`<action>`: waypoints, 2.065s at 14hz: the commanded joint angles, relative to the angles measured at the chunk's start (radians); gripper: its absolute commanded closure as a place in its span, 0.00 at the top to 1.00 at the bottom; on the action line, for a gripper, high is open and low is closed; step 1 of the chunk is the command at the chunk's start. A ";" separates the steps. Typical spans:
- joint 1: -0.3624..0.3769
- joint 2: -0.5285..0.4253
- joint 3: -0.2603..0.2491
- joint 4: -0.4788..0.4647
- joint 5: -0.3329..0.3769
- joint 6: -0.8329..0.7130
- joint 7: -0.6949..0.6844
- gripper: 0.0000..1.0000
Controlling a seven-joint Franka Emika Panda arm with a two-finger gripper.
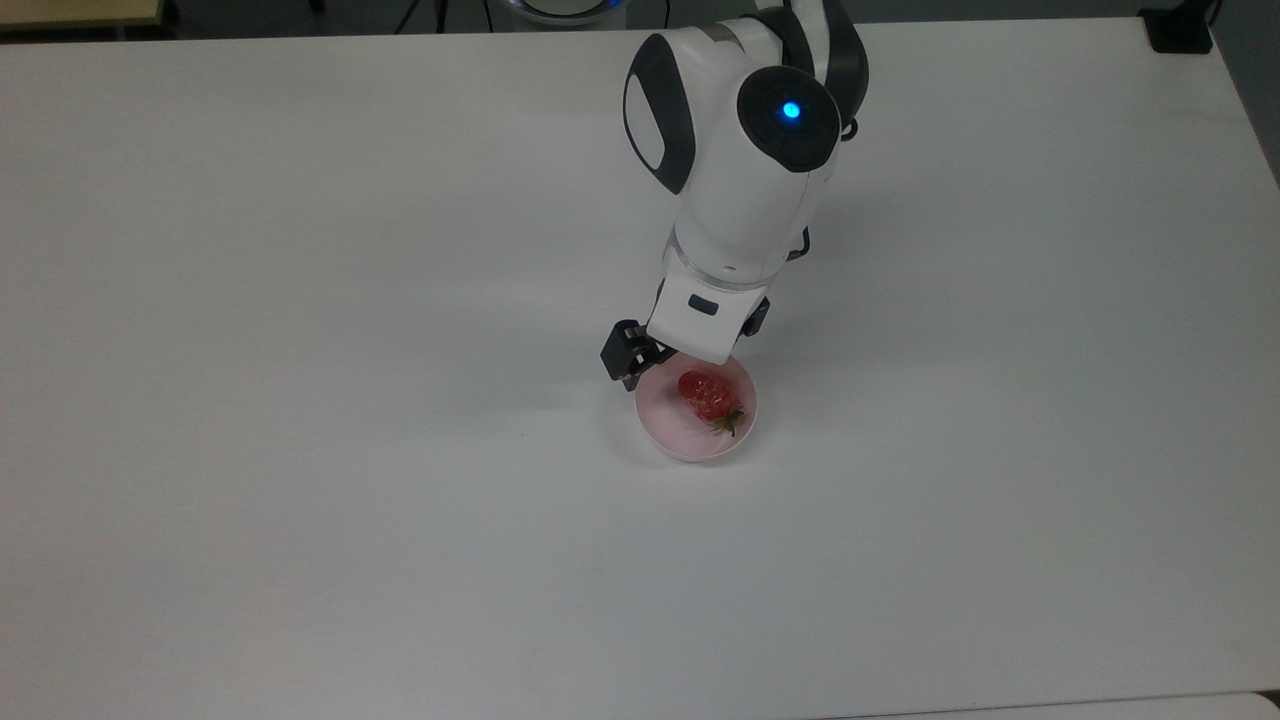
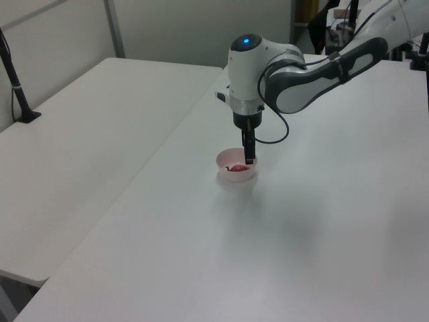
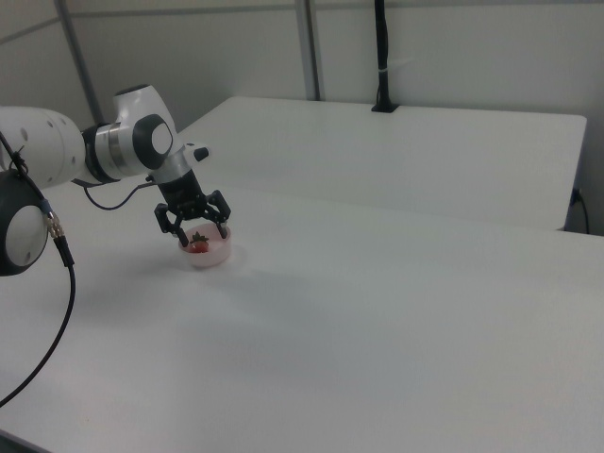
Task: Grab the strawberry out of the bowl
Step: 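Close the gripper on the red strawberry inside the bowl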
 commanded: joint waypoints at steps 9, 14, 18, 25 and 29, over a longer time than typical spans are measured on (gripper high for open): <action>0.004 0.034 0.003 0.014 0.023 0.066 0.001 0.94; 0.004 0.054 0.003 0.014 0.021 0.071 0.004 0.93; 0.004 0.059 0.003 0.014 0.020 0.072 0.004 0.82; 0.006 0.062 0.016 0.012 0.020 0.072 0.023 0.44; 0.004 0.059 0.017 0.012 0.018 0.071 0.019 0.30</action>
